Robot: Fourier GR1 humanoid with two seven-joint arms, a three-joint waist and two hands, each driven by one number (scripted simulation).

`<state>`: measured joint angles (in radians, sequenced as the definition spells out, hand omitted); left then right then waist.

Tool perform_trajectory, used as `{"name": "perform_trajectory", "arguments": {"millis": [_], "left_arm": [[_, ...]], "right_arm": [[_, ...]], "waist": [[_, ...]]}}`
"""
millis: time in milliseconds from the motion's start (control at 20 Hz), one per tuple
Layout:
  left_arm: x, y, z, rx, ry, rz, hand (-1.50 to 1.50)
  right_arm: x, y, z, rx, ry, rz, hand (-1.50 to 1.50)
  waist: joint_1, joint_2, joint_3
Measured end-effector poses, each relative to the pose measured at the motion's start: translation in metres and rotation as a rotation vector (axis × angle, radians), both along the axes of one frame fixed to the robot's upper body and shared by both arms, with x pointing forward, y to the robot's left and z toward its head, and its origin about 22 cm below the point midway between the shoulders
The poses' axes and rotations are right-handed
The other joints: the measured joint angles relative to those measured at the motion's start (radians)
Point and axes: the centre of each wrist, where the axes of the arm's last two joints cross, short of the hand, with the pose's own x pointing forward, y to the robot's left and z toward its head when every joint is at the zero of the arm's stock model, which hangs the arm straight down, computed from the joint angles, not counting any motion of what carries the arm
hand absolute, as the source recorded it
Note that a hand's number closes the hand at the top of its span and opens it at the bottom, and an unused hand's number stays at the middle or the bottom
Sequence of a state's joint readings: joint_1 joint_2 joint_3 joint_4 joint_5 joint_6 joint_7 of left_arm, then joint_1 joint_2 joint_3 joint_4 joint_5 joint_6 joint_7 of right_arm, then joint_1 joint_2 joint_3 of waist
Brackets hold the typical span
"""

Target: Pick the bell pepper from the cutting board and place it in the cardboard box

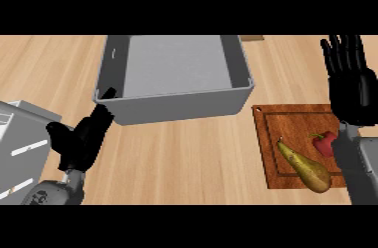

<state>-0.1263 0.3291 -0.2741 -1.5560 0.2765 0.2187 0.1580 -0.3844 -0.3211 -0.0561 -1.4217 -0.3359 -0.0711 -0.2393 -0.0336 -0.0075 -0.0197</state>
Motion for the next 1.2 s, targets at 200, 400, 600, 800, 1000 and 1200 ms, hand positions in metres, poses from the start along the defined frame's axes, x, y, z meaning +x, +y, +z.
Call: {"name": "perform_trajectory", "arguments": {"millis": [200,400,600,800,1000,1200], "left_arm": [[0.009,0.006,0.0,0.025,-0.039,0.072,0.0],[0.021,0.009,-0.001,0.067,-0.048,0.164,0.0],[0.024,0.019,-0.003,0.116,-0.08,0.247,0.0],[0.025,0.032,-0.006,0.159,-0.097,0.321,0.0],[0.025,0.034,-0.007,0.193,-0.097,0.324,0.0],[0.027,0.031,-0.006,0.22,-0.099,0.299,0.0]], "right_arm": [[-0.008,-0.019,-0.003,-0.138,0.046,0.19,-1.5],[-0.011,-0.03,0.028,-0.45,-0.014,0.364,-1.5],[-0.022,-0.053,0.031,-0.718,-0.018,0.502,-1.5],[-0.033,-0.082,0.011,-0.702,-0.005,0.631,-1.5],[-0.037,-0.103,0.019,-0.779,-0.042,0.631,-1.5],[-0.037,-0.117,0.042,-0.991,-0.111,0.595,-1.5]], "waist": [[0.022,0.009,0.009],[0.051,0.003,0.007],[0.059,0.017,0.012],[0.06,0.029,0.02],[0.064,0.03,0.023],[0.075,0.029,0.022]]}}
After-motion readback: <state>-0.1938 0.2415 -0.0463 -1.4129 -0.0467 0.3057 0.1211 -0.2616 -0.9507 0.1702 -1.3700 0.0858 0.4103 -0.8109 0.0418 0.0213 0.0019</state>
